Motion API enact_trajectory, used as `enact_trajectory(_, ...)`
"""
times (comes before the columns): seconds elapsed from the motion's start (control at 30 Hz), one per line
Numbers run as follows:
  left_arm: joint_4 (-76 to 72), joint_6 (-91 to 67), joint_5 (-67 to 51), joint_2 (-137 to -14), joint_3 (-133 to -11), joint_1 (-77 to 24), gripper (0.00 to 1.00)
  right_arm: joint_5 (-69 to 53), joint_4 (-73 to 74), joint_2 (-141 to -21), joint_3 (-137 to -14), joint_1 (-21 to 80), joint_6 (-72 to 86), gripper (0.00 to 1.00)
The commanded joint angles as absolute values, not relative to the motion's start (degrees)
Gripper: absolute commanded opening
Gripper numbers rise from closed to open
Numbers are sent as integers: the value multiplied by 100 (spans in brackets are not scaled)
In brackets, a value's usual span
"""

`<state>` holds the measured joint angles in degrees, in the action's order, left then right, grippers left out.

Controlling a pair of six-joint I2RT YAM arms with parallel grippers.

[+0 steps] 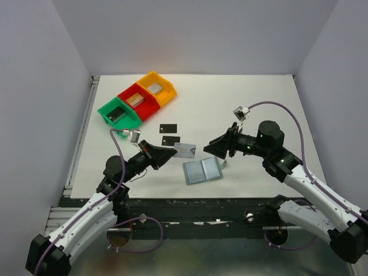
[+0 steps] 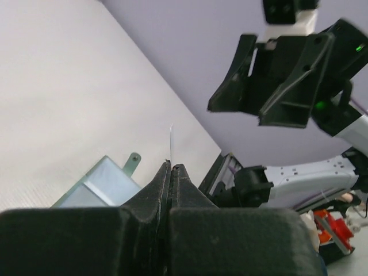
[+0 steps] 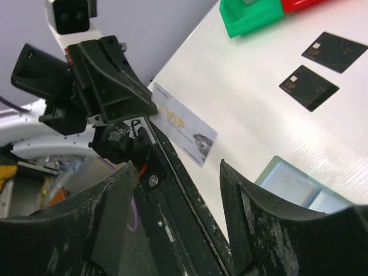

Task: Take the credit cards out of the card holder
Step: Place the credit card at the center of the board.

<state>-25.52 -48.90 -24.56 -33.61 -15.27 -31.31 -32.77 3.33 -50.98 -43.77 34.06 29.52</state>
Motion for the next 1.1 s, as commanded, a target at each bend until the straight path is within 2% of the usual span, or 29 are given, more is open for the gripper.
enact_trajectory(0.0, -4593, -5782, -1626, -3199, -977, -3111, 0, -3355, -1062, -5395, -3955, 3410, 4024, 70)
enact_trajectory(0.13, -5325, -6003, -1494, -3199, -669, -3111, 0, -4051, -2888, -5721, -3393, 3410, 4946, 69)
enact_trajectory(0.33, -5598, -6091, -1432, -3129, -562, -3111, 0, -4701, -3989, -6240, -3287, 3410, 5457, 66)
enact_trajectory(0.6, -5967, -6231, -1652, -3471, -615, -3111, 0, -4939, -4192, -6486, -3419, 3410, 5555, 56)
enact_trajectory(1.07, -6135, -6328, -1872, -3805, -712, -3111, 0, -4737, -3445, -6697, -3709, 3401, 5142, 51)
